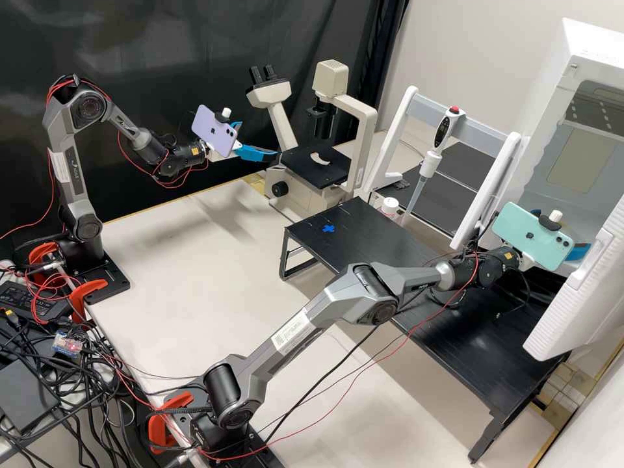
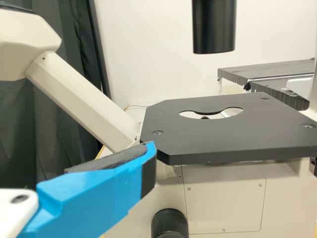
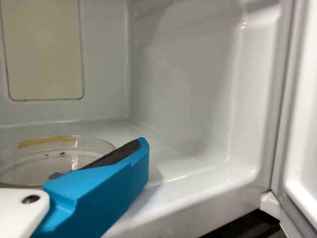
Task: Move the petri dish to the microscope
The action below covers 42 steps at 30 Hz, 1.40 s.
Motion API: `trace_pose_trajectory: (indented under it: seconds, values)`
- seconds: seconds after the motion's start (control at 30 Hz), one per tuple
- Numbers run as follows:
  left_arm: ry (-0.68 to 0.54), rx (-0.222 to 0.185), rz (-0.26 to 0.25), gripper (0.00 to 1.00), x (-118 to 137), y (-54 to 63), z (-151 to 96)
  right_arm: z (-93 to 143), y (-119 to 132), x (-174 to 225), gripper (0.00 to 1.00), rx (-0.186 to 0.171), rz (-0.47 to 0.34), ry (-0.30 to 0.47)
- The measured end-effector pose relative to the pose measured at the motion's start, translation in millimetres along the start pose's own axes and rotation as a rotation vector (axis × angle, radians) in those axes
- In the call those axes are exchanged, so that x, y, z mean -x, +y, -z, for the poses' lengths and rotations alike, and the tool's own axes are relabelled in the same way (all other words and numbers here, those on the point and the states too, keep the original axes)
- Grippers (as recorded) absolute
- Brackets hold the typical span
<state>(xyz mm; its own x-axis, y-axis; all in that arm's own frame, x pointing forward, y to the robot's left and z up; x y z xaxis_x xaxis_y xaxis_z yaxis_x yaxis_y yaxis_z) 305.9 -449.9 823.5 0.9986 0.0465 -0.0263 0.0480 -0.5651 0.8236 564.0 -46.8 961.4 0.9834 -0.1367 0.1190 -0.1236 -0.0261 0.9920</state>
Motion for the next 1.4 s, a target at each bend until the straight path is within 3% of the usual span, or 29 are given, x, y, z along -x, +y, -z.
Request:
trace_pose_trajectory:
  seconds: [0.67,1.13,1.4]
  values:
    - [0.000,0.000,0.000,1.00,0,0.0,0,-2,3,11,0.00,-0.013,0.013,0.007]
    - [0.000,0.000,0.000,1.00,0,0.0,0,6,34,43,0.00,-0.018,-0.013,0.030]
    - [0.000,0.000,0.000,1.00,0,0.0,0,7,29,52,0.00,-0.009,0.008,0.056]
